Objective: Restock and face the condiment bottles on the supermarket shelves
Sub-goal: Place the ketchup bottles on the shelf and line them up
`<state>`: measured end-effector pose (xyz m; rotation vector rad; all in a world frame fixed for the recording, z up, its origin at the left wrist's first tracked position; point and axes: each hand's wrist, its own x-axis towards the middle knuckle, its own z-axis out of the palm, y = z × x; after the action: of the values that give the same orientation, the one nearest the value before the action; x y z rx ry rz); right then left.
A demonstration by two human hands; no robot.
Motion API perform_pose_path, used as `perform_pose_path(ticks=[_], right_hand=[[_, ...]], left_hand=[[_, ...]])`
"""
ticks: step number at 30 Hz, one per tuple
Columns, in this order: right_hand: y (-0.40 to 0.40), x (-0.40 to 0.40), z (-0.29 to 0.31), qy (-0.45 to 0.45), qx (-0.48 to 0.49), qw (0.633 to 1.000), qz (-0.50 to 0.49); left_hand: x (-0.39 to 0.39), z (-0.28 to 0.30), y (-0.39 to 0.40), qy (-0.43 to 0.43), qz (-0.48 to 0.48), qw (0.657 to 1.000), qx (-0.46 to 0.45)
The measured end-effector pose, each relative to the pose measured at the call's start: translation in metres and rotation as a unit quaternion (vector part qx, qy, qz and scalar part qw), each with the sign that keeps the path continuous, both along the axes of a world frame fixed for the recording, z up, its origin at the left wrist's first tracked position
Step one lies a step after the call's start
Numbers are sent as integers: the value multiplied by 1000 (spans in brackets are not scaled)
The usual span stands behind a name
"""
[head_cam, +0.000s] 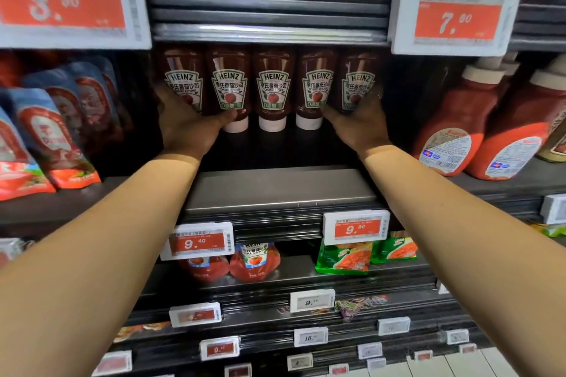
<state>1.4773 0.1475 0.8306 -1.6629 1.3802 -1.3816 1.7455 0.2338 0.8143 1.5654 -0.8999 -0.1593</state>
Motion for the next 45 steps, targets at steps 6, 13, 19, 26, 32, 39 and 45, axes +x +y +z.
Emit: perform_pose_path(ticks=[6, 13, 19, 26, 32, 39, 45], right_hand=[[-5, -4, -2, 25, -8, 999, -30], [-3, -3, -2, 43, -3, 999, -12], [-4, -6, -4, 26, 19, 999, -23], [8, -13, -3, 72, 35, 995, -55], [42, -29, 0, 199, 74, 976, -52], [110, -48, -1, 257, 52, 963, -67], [162, -55, -11, 297, -82, 951, -18]], left_hand=[[-3, 2, 3, -1, 10, 1000, 7], [-7, 6, 7, -10, 20, 999, 23], [-5, 7, 11, 11, 9, 1000, 25], [-2, 14, 34, 36, 41, 993, 104], [0, 6, 57, 31, -51, 988, 143], [8, 0, 86, 92, -123, 985, 72], [6, 10, 140, 1, -219, 971, 93]])
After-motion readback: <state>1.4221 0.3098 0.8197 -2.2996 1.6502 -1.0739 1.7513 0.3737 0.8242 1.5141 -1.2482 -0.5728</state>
